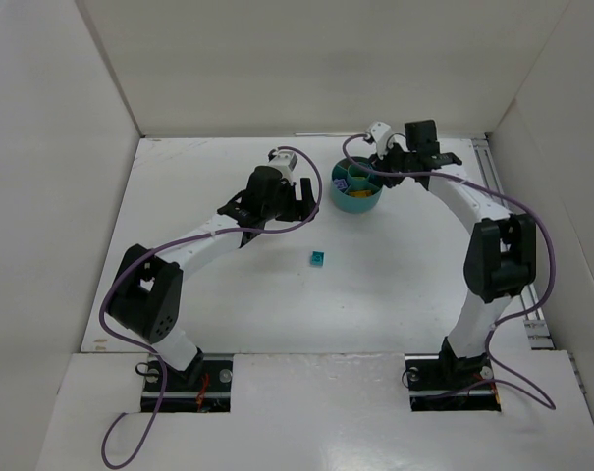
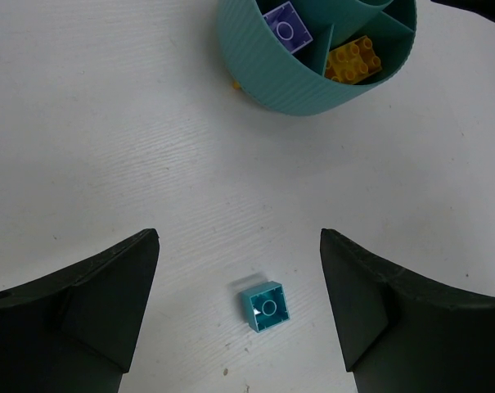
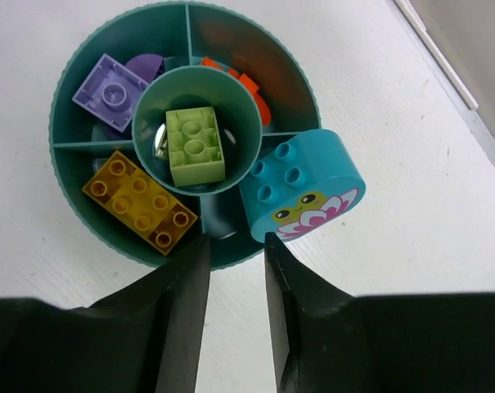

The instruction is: Sort the legos into containers by color

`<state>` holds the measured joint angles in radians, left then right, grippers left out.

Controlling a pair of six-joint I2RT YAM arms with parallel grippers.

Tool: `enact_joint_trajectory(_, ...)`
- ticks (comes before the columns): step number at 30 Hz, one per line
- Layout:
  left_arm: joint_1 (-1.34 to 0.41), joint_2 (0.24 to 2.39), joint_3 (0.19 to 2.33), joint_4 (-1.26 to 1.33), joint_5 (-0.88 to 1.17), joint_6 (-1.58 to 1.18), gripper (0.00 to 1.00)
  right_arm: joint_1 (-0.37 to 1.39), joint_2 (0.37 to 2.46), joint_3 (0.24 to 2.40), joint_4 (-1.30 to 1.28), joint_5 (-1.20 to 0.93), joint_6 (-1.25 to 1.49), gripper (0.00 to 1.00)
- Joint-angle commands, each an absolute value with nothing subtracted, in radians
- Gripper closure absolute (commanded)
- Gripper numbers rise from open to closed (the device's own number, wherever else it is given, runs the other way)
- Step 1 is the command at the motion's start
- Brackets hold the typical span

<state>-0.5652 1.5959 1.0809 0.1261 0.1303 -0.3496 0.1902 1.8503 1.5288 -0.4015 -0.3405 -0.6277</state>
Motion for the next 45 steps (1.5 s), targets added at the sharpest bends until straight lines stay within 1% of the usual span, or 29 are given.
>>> enact_joint_trajectory(1,-0.561,1.555,1.106,0.132,0.132,-0.337,0.24,0.166,1.787,1.528,-0.333,-0.373,-0.608,0.61)
enact_joint_trajectory(6,-0.561,1.555,1.106,0.132,0.132,-0.328,0.24,0.131,1.812,1.537,-0.298,-0.406,-0.597,0.61)
enact_joint_trajectory(9,-0.561,1.555,1.106,0.132,0.132,-0.328,0.24,0.086,1.833,1.56,-0.235,-0.446,-0.551,0.55)
enact_joint_trajectory(11,-0.561,1.555,1.106,0.132,0.132,-0.328,0.24,0.065,1.859,1.588,-0.162,-0.523,-0.482,0.51)
enact_joint_trajectory(14,-0.561,1.565,1.106,0.132,0.132,-0.328,0.24,0.052,1.902,1.624,-0.117,-0.569,-0.41,0.51)
enact_joint_trajectory(20,-0.561,1.574,1.115,0.132,0.132,-0.328,0.24,0.043,2.054,1.756,-0.06,-0.653,-0.23,0.51)
enact_joint_trajectory(21,-0.561,1.583,1.115,0.132,0.132,-0.328,0.24,0.043,2.068,1.766,-0.051,-0.666,-0.204,0.46)
enact_joint_trajectory(24,-0.561,1.594,1.124,0.132,0.132,-0.328,0.24,0.054,2.086,1.766,-0.012,-0.651,-0.123,0.43)
enact_joint_trajectory(29,-0.561,1.605,1.135,0.132,0.141,-0.328,0.25,0.074,2.045,1.706,-0.012,-0.565,-0.071,0.34)
enact_joint_trajectory(33,-0.561,1.605,1.135,0.132,0.141,-0.328,0.25,0.074,2.022,1.668,-0.012,-0.545,-0.058,0.34)
enact_joint_trajectory(39,-0.561,1.605,1.135,0.132,0.141,-0.328,0.26,0.074,1.993,1.6,-0.012,-0.609,-0.067,0.32)
enact_joint_trajectory(43,-0.561,1.595,1.126,0.132,0.132,-0.328,0.26,0.074,1.898,1.536,-0.021,-0.641,-0.199,0.32)
enact_joint_trajectory(45,-0.561,1.595,1.126,0.132,0.132,-0.328,0.26,0.083,1.856,1.5,-0.021,-0.614,-0.241,0.3)
